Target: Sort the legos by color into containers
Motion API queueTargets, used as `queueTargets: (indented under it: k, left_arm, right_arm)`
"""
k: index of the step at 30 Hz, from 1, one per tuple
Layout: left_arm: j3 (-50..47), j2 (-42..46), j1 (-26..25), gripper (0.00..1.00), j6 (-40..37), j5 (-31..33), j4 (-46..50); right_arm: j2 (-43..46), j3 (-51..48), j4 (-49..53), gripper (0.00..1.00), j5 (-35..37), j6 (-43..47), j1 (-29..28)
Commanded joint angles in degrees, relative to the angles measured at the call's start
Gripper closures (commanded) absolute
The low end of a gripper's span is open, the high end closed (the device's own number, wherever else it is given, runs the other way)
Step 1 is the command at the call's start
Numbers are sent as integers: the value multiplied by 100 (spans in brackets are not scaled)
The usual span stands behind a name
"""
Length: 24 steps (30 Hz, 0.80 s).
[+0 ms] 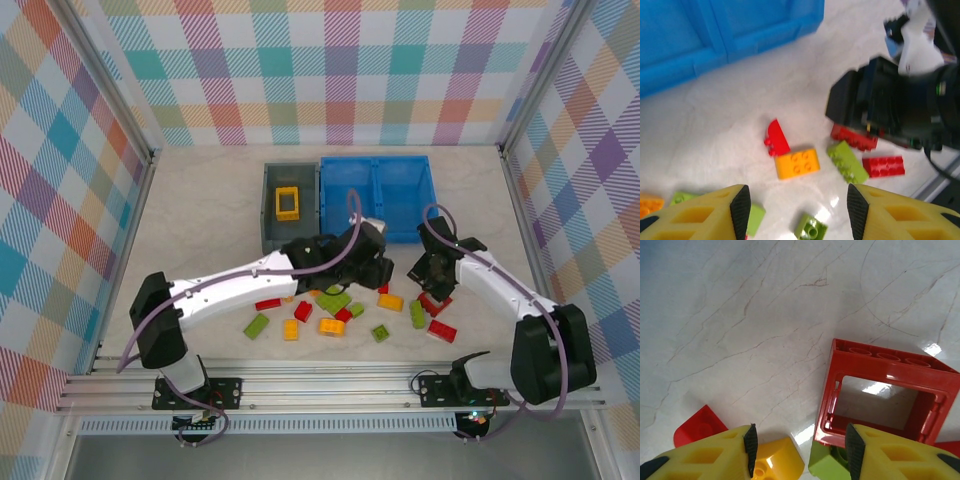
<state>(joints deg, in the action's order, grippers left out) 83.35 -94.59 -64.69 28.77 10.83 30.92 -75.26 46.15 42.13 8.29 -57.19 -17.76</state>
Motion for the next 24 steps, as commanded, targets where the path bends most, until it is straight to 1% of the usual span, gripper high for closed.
queueTargets:
  k: [1, 6, 10, 17, 19, 21, 24]
  left_arm:
    - [-178, 685, -294, 43, 340, 323, -384]
    - [-556, 1021, -432, 42, 644, 212, -582]
    - [-609, 1103, -455, 42, 709, 265, -477]
    - [-601, 1235, -464, 42, 656, 433, -370]
    - [-593, 1276, -464, 42, 630, 486, -352]
    - [-536, 1282, -462, 42, 603, 587, -271]
    - [-459, 1331, -466, 42, 603, 736, -209]
  right_arm:
    - [-104, -184, -247, 49, -82, -135, 125]
    - [-294, -254, -371, 53, -117, -108, 159]
    - [-412, -265, -458, 57, -48, -125, 162]
    - [-599, -229, -517, 71, 32, -20, 163]
    - [-532, -234, -521, 76, 61, 34, 162]
    - [-470, -208, -486, 79, 114, 133, 159]
    - [-327, -11, -286, 86, 216, 348, 139]
